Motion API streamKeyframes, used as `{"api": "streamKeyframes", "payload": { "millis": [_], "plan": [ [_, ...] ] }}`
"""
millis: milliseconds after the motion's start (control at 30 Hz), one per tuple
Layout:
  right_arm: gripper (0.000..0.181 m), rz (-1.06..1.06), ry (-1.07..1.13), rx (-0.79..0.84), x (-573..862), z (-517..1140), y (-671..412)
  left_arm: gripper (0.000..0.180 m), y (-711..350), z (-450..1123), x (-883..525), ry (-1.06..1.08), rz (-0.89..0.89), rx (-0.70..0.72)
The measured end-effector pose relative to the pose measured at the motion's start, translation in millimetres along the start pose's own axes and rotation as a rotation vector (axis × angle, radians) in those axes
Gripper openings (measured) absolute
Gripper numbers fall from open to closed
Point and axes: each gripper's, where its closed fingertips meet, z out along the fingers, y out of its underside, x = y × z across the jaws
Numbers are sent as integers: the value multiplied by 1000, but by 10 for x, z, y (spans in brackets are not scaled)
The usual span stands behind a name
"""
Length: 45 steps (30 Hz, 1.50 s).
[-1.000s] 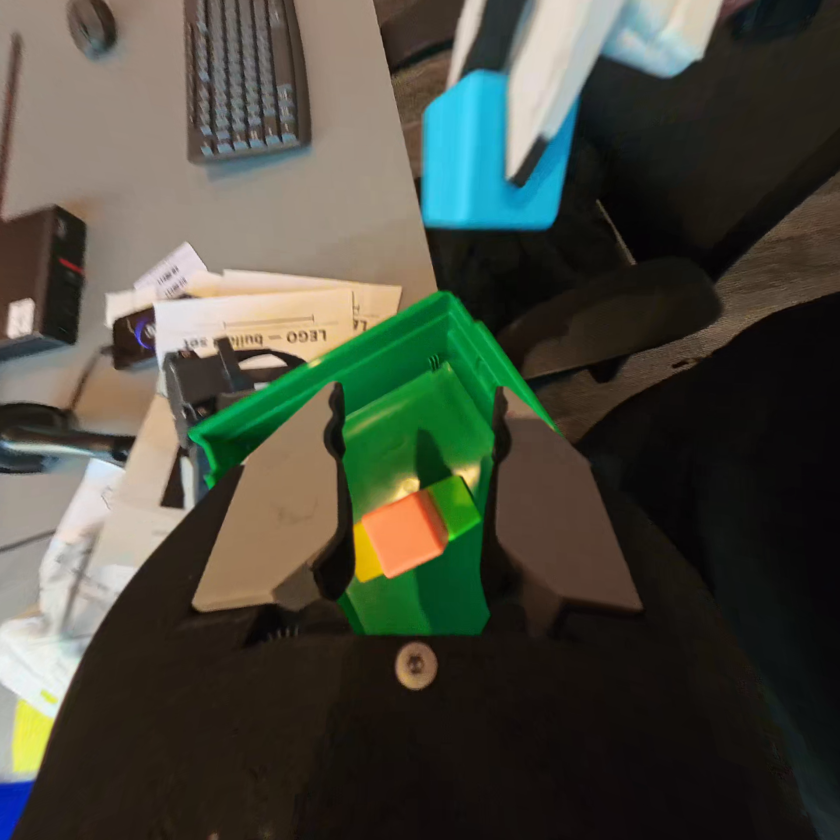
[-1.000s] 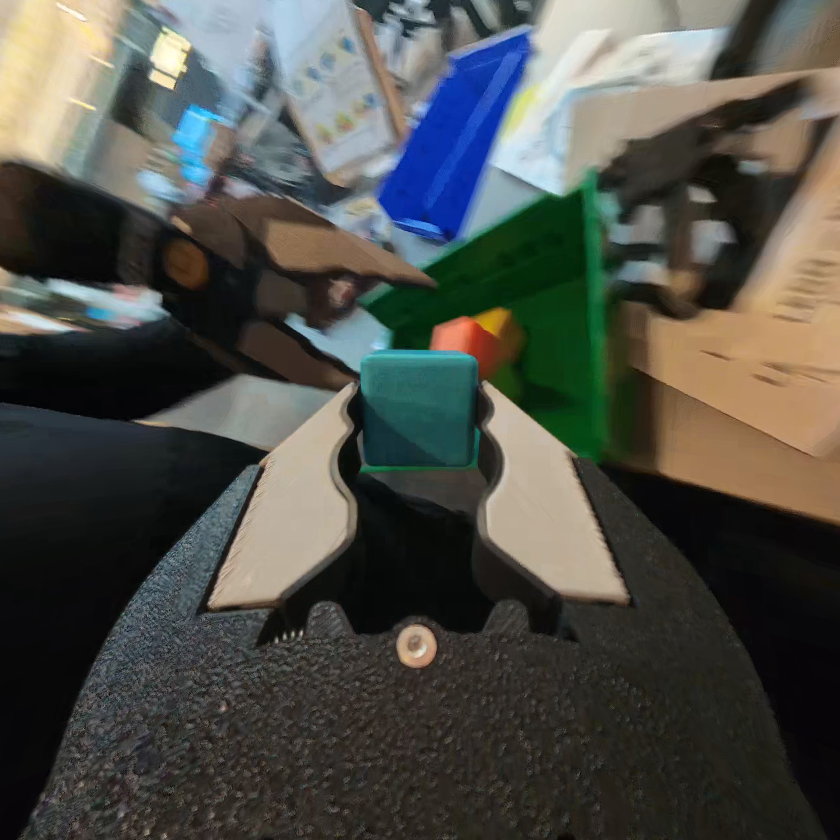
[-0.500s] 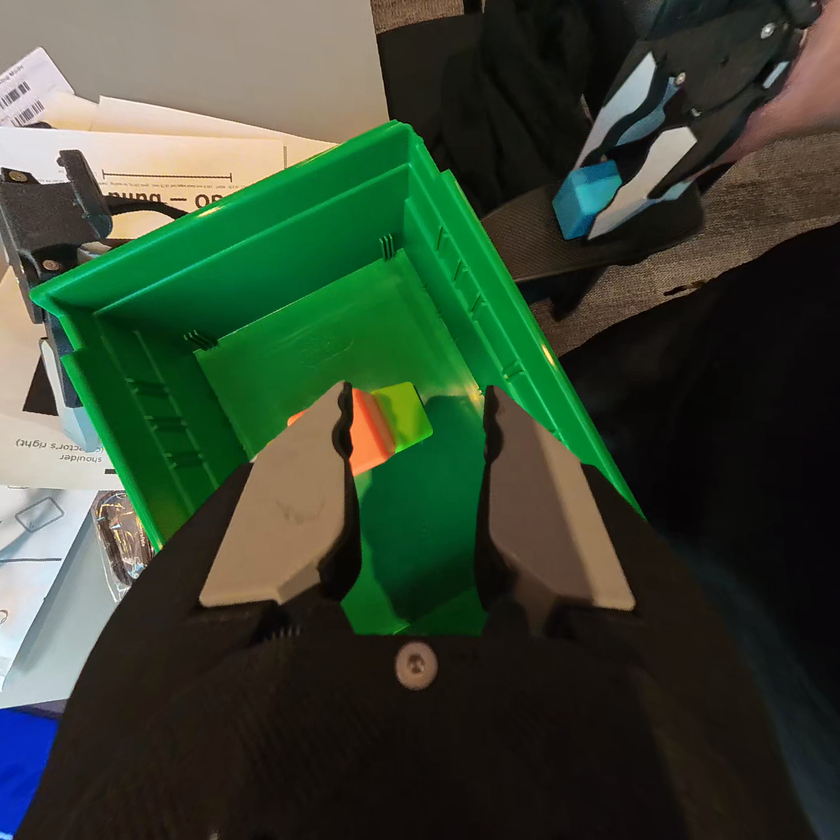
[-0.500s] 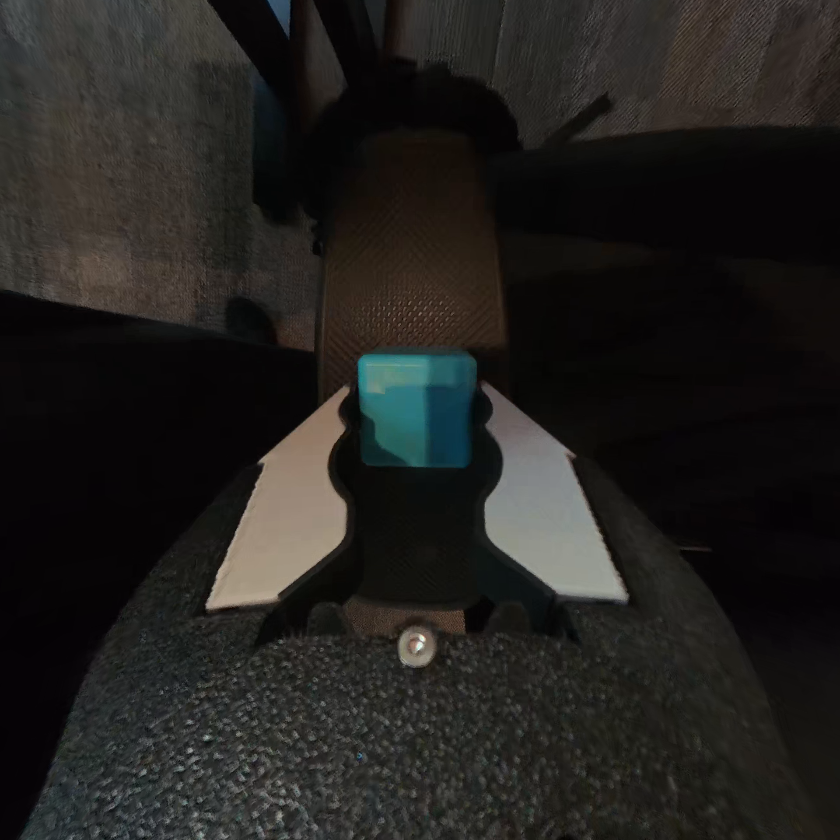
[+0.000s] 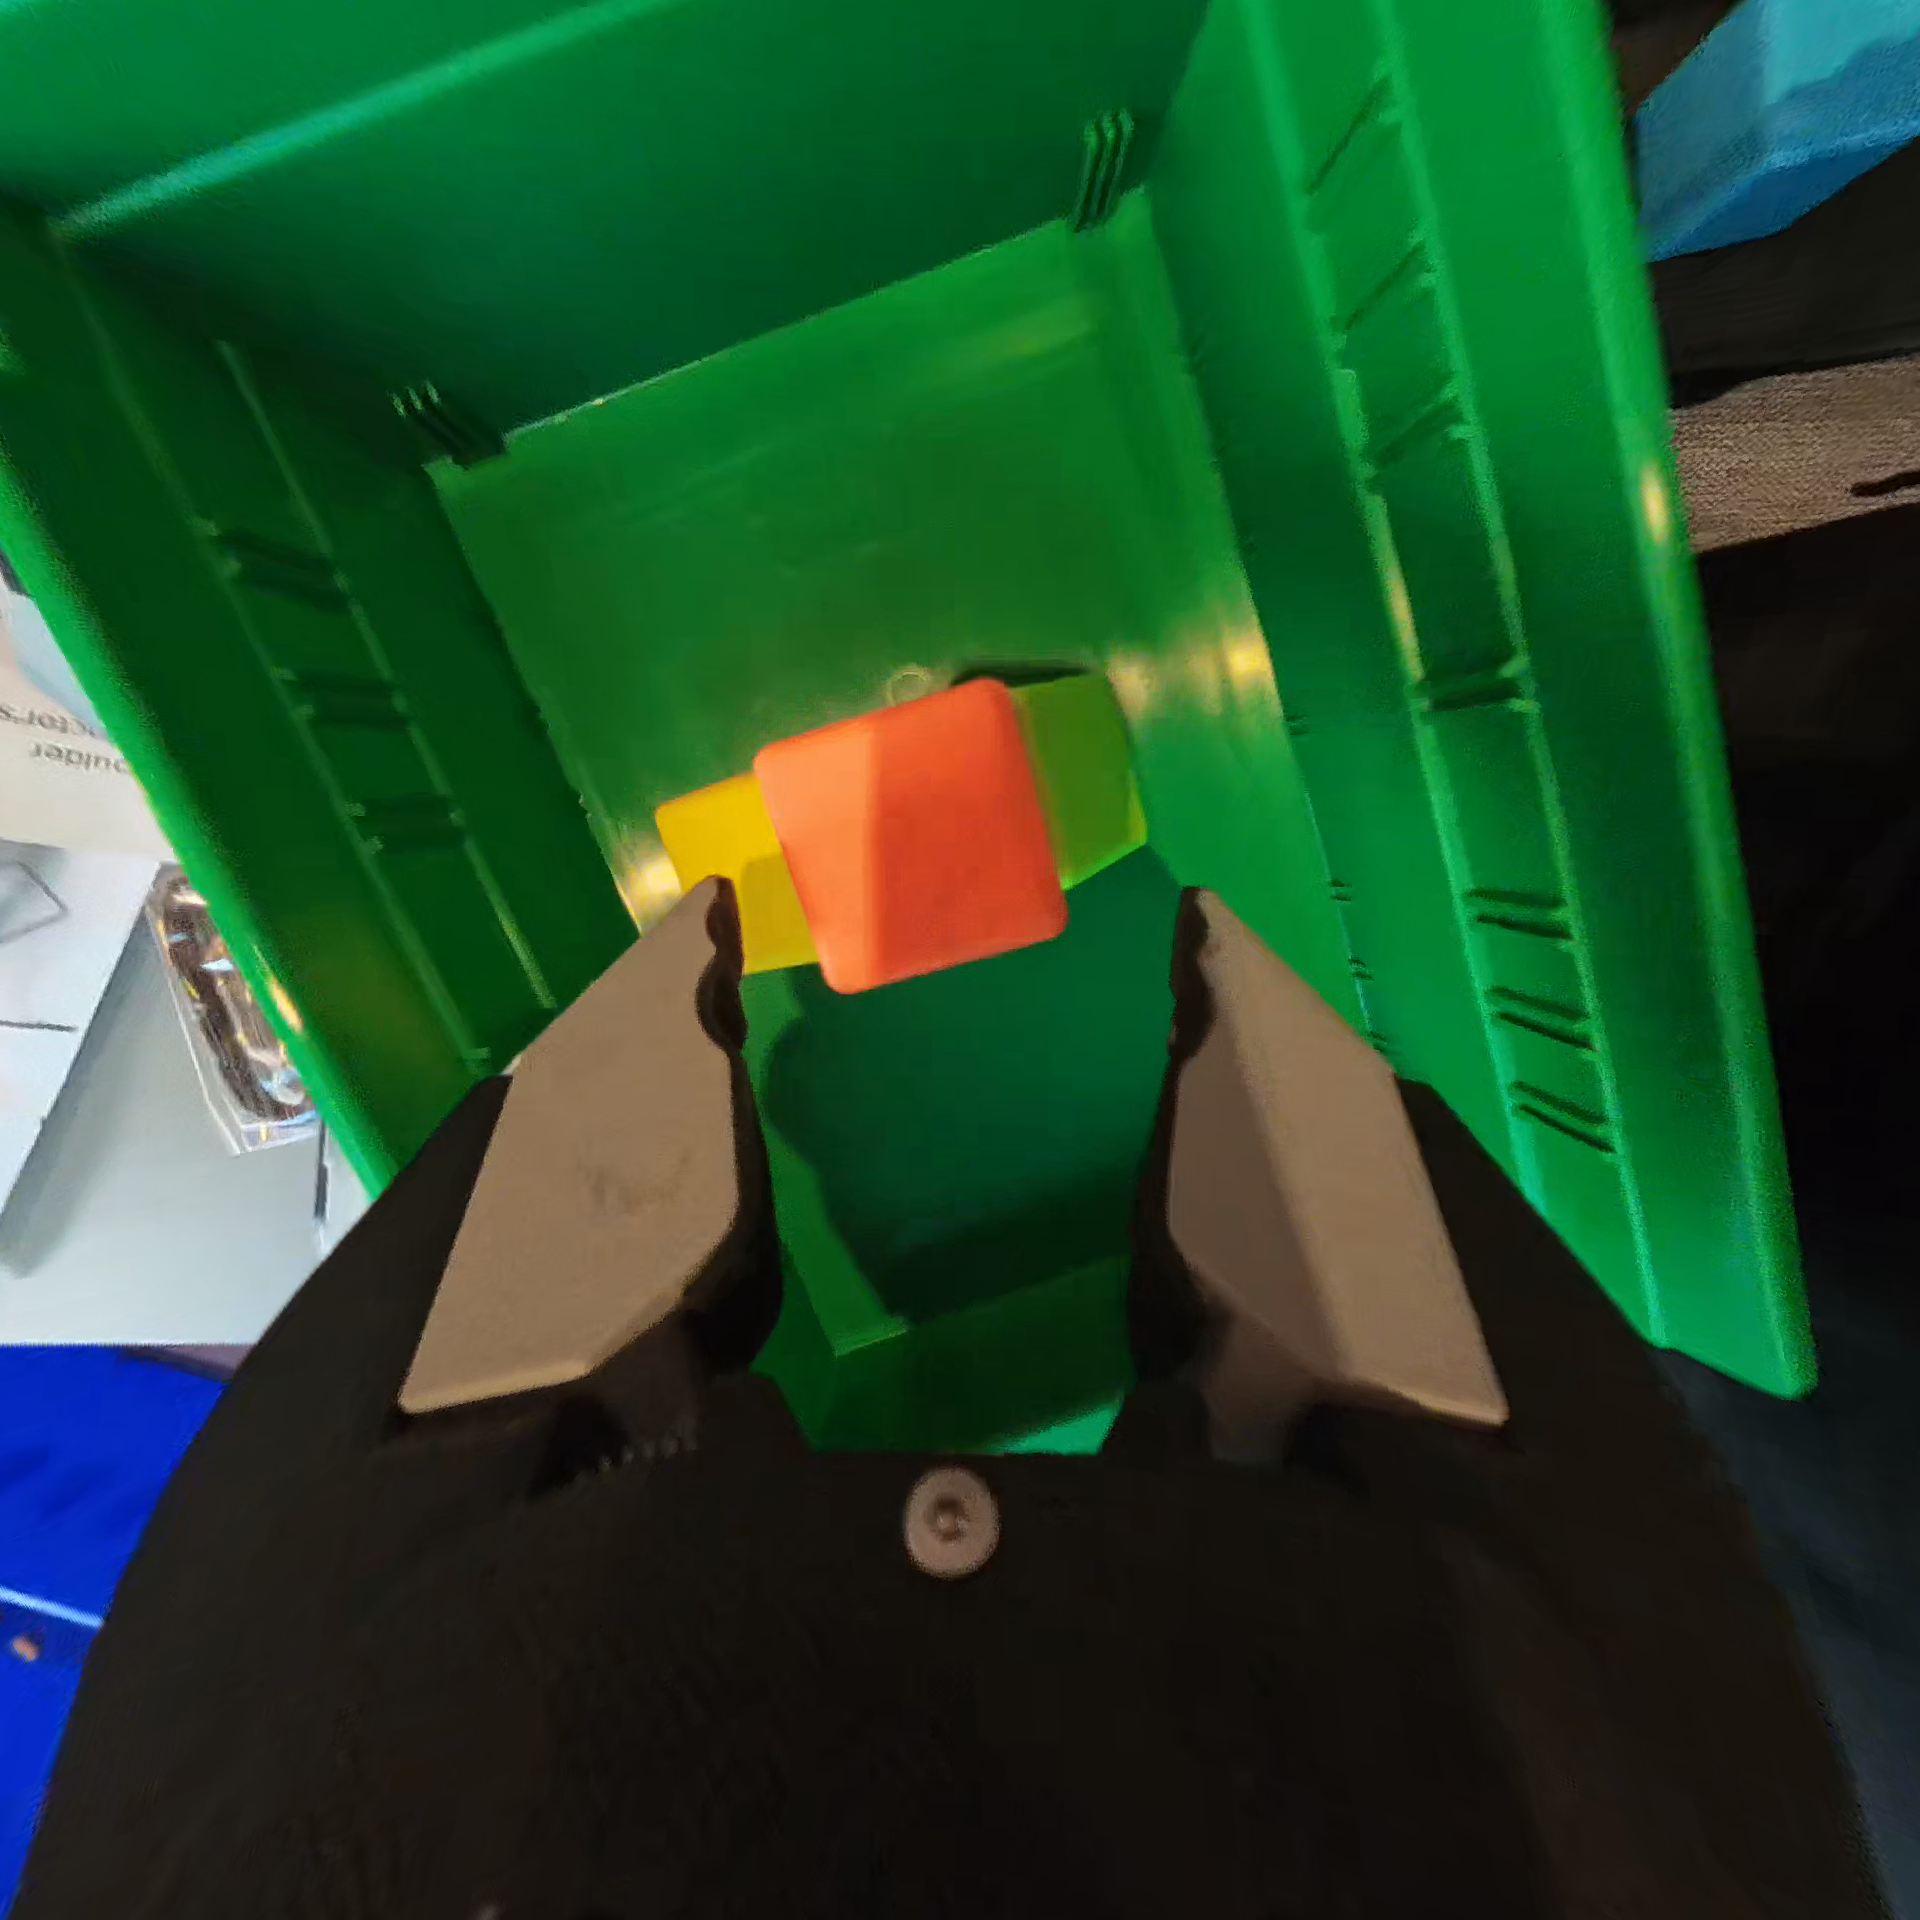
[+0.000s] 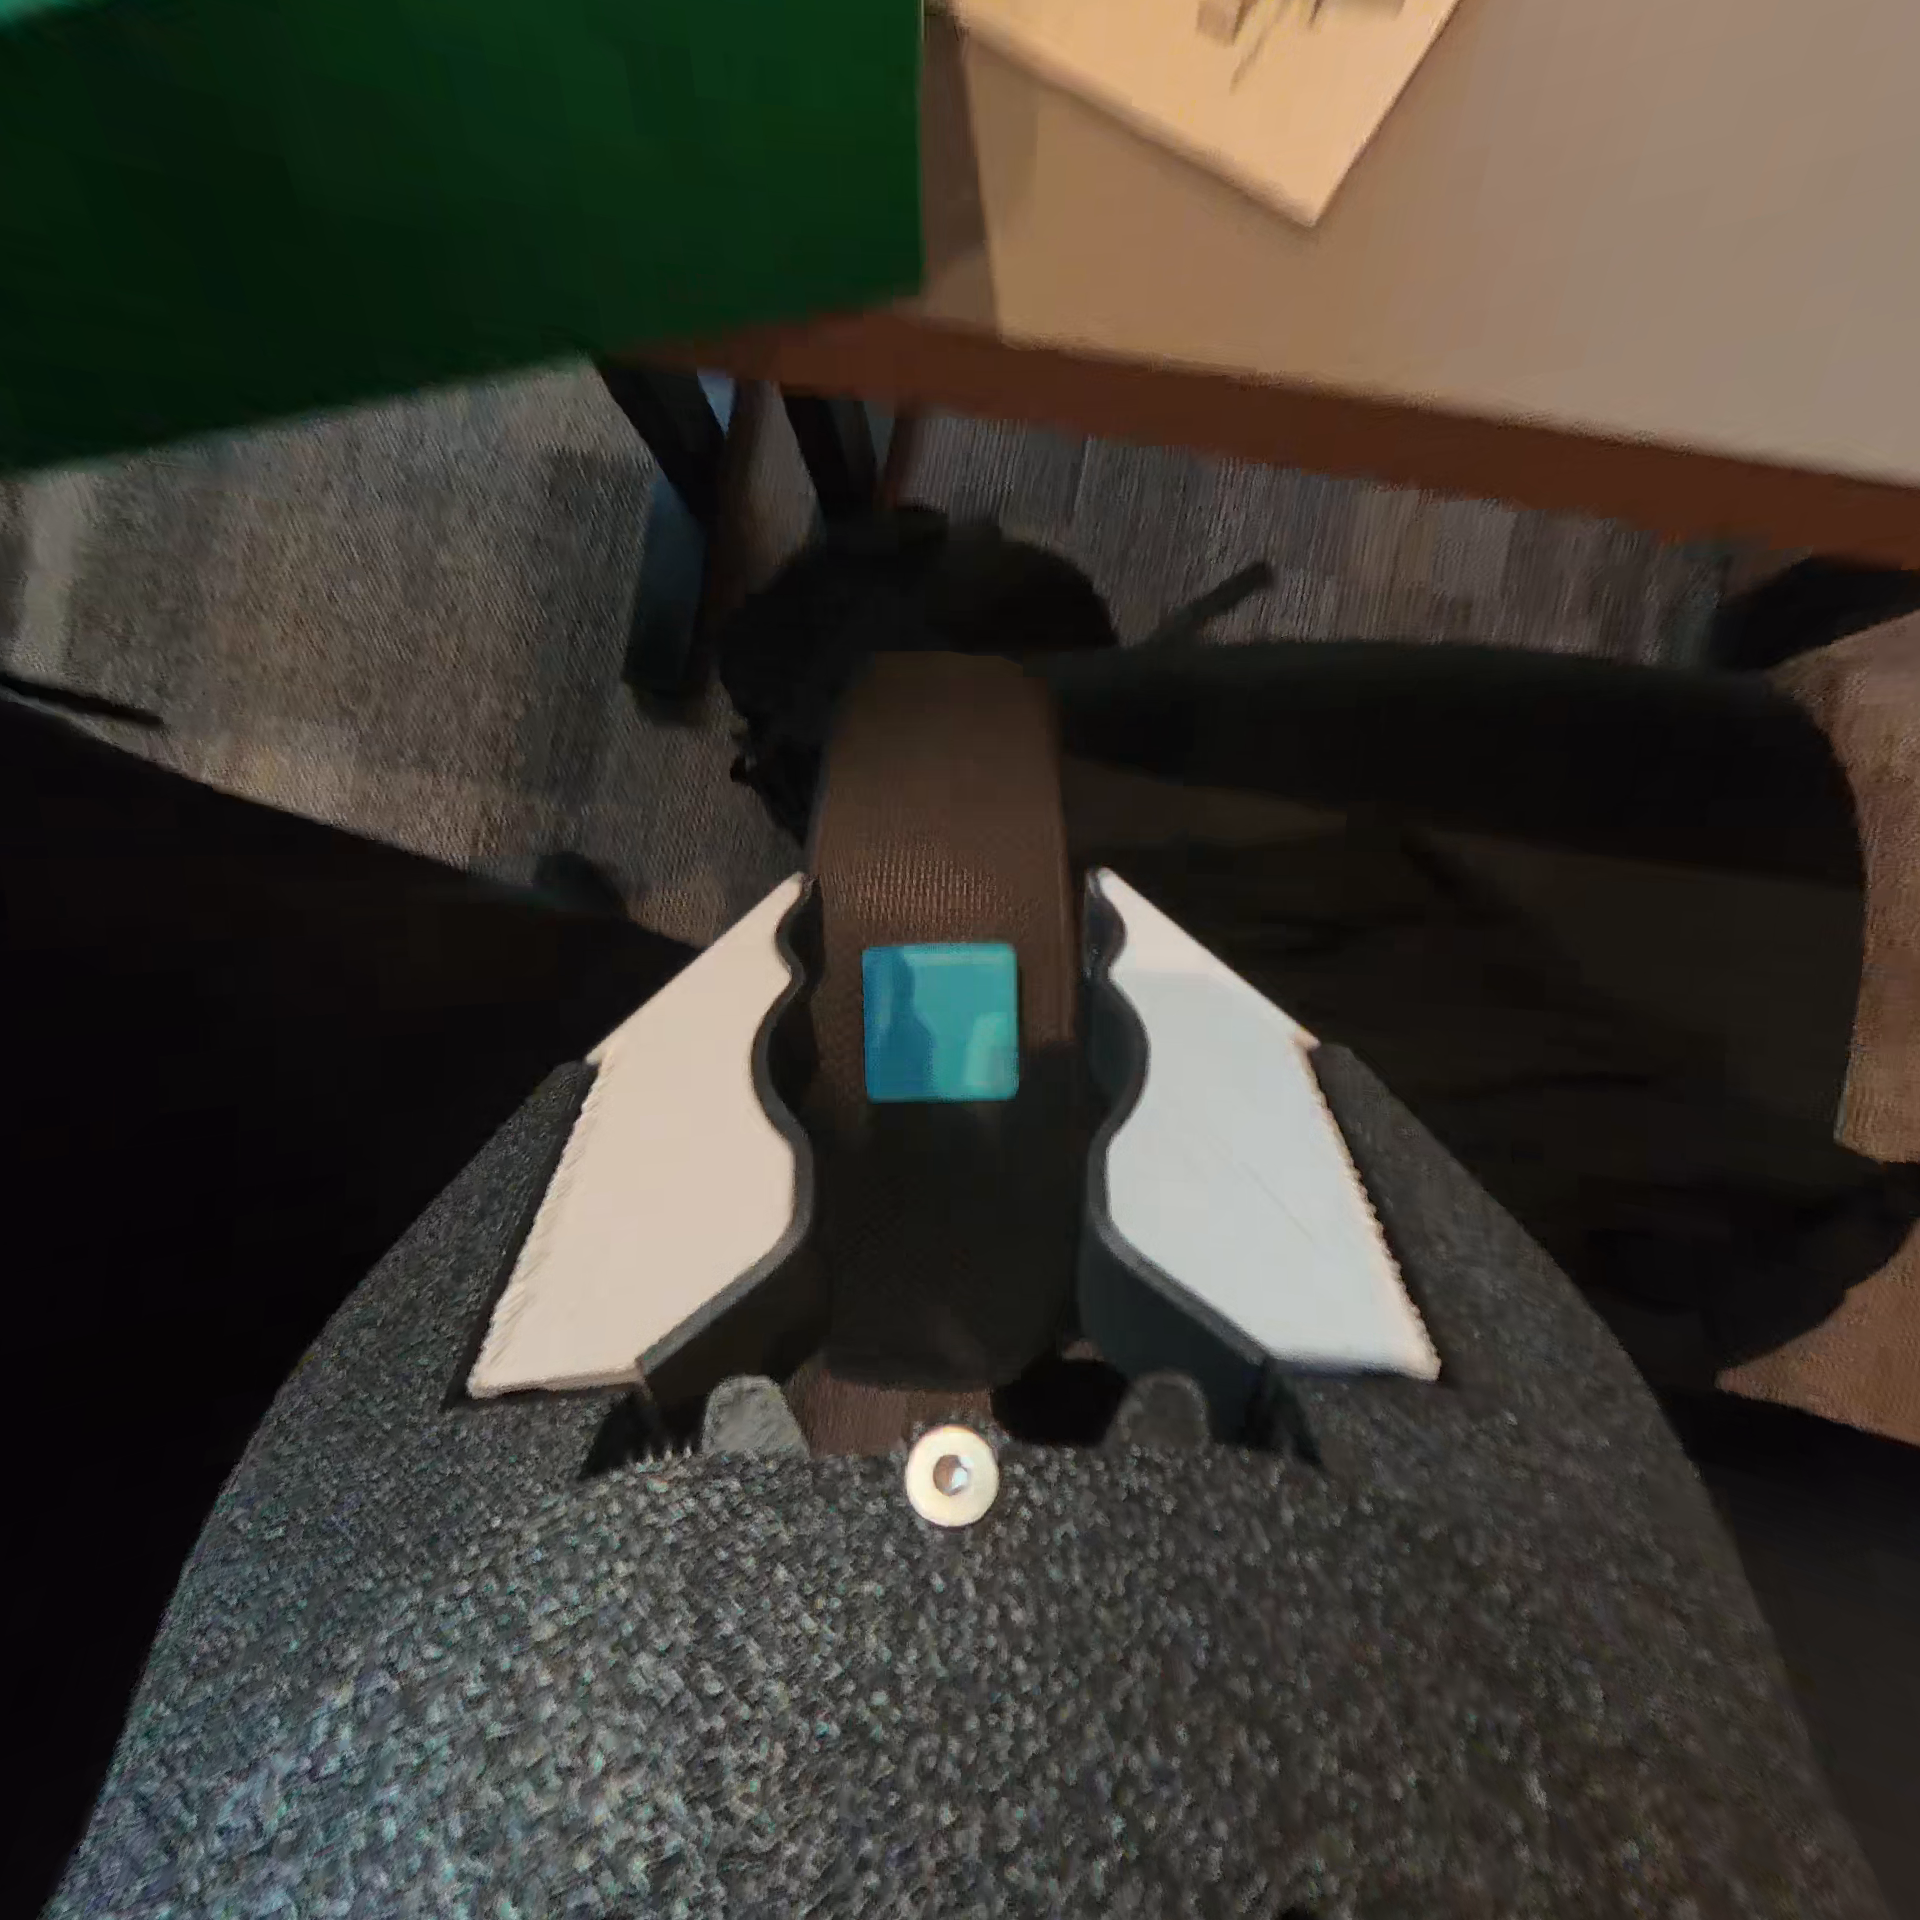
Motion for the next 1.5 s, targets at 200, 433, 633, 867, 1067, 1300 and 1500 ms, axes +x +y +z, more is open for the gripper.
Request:
{"api": "streamKeyframes", "payload": {
  "millis": [200,433,633,867,1067,1300,1500],
  "plan": [
    [46,-30,-78,139,-156,-248,-700,78,-132,14,-66,-26,9,24],
    [44,-111,-263,192,-655,-280,-1284,54,-58,115,-105,-24,65,-59],
    [54,-188,-357,153,-1065,1,-1677,53,-89,-157,-40,141,-225,152],
    [57,-441,-304,143,-1495,338,-1968,53,-250,-589,-41,324,-542,364],
    [47,-516,-272,108,-1509,462,-2070,53,-161,-699,-127,287,-617,425],
    [46,-258,-408,84,-1185,484,-2140,53,174,-685,-344,150,-586,343],
    [0,16,-624,195,-1140,296,-2507,48,166,-419,-238,72,-450,249]
  ]
}}
